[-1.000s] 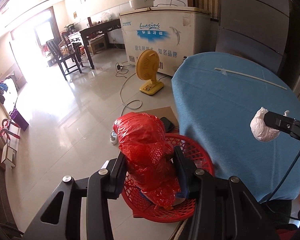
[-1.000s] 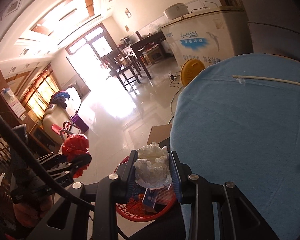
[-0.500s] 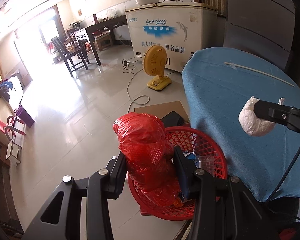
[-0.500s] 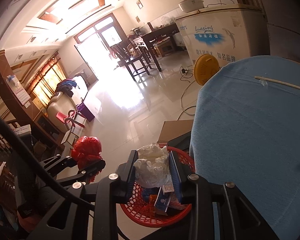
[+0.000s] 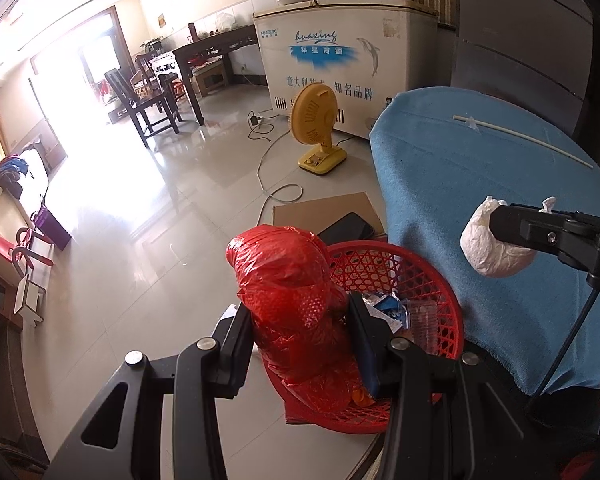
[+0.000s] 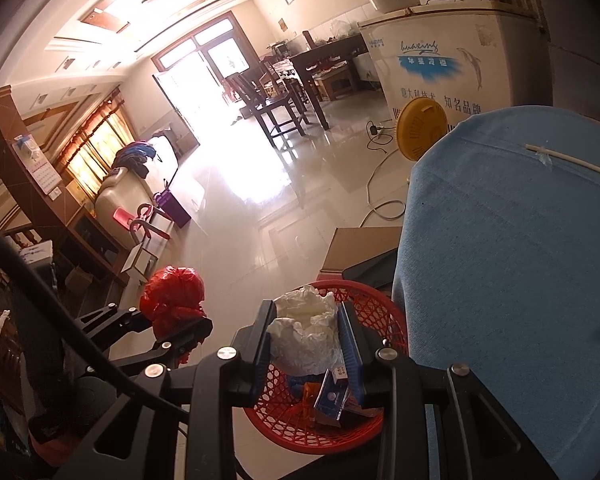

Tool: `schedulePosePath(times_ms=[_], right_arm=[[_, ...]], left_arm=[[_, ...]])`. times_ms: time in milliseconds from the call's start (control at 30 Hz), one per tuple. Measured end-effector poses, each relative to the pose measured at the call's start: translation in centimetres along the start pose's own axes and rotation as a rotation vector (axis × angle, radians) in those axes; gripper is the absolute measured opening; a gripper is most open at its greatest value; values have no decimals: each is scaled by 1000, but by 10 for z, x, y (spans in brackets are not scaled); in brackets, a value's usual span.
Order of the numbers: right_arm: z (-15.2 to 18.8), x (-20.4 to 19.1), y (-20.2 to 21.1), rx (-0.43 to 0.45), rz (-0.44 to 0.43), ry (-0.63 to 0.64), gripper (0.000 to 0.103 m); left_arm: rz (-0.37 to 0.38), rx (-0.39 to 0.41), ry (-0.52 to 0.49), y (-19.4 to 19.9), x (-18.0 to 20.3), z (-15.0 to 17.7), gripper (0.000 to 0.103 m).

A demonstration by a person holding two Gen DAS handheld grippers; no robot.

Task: Collect trash
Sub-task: 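Hold the tissue over the basket with the right tool while the left releases the red bag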

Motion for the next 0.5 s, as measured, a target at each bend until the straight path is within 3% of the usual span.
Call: schedulePosePath(times_ms=[500], right_arm=[[6, -2, -16, -37, 22, 12, 34]], left_arm=[[10, -37, 10, -14, -1, 14, 46]])
Point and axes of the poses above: each gripper's, at about its wrist camera, not at the fingertips, and y roughly against the way its jaws point, x to its right, z to its underside, the point moved 1 cm from there along -y, roughly the way its jaws point, and after that the axes turned 9 degrees about -y, right-handed, at the moved point
